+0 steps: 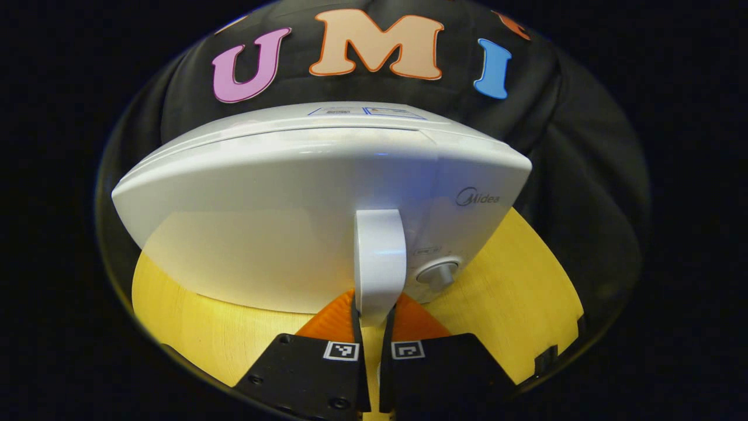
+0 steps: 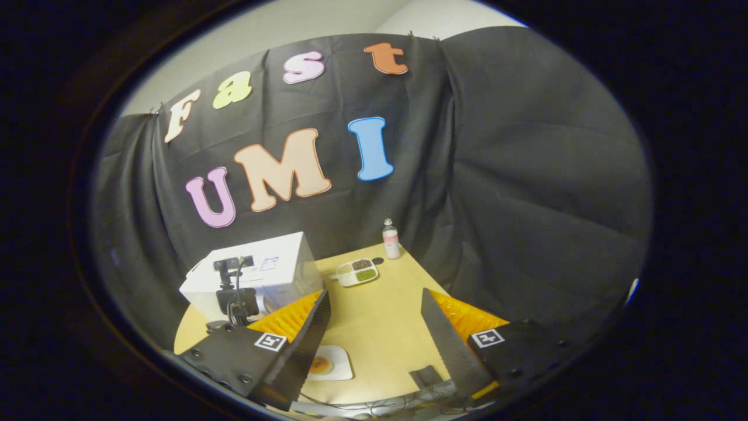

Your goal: Open the microwave oven with the left hand, put the food in, and close the microwave oven.

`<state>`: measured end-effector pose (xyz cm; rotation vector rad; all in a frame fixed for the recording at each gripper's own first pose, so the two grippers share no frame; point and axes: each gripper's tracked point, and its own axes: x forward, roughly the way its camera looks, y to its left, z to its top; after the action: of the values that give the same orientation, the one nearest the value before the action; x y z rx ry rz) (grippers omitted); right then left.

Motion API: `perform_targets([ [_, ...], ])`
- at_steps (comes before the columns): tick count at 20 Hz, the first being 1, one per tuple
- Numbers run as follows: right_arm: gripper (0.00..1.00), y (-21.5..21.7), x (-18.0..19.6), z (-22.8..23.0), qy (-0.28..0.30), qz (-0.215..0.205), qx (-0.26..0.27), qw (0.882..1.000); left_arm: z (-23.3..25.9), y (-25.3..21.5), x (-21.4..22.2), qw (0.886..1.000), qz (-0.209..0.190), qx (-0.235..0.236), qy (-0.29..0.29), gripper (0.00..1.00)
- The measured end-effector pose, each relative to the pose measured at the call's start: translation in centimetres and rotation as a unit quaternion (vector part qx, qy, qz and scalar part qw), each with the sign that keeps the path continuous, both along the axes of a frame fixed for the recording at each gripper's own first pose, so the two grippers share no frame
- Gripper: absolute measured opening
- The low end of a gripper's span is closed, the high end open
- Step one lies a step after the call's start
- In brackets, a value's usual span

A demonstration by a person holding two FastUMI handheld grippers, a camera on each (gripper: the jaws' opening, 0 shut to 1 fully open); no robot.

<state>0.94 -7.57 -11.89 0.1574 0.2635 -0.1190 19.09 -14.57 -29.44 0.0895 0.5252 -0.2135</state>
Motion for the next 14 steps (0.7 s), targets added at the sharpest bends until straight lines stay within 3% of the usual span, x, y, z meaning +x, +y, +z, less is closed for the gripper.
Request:
perform_targets([
  [3,0.92,0.1,-0.5,-0.9,0.01,0.002,-0.003,1.0,-0.3,0.3,-2.0,1.0,0.008,-0.019,0.013,0.03],
  [5,0.92,0.1,-0.7,-1.6,0.017,0.002,0.006,1.0,-0.3,0.9,-4.2,0.999,-0.025,-0.012,-0.017,0.02],
  [7,0.92,0.4,-0.8,-2.4,0.026,0.008,0.015,1.0,-0.8,1.7,-6.8,0.999,-0.038,-0.016,-0.011,0.01],
  [14,0.92,1.7,-1.4,-2.6,0.025,0.039,0.005,0.999,-1.2,3.0,-9.4,0.999,-0.028,-0.016,-0.009,0.09],
])
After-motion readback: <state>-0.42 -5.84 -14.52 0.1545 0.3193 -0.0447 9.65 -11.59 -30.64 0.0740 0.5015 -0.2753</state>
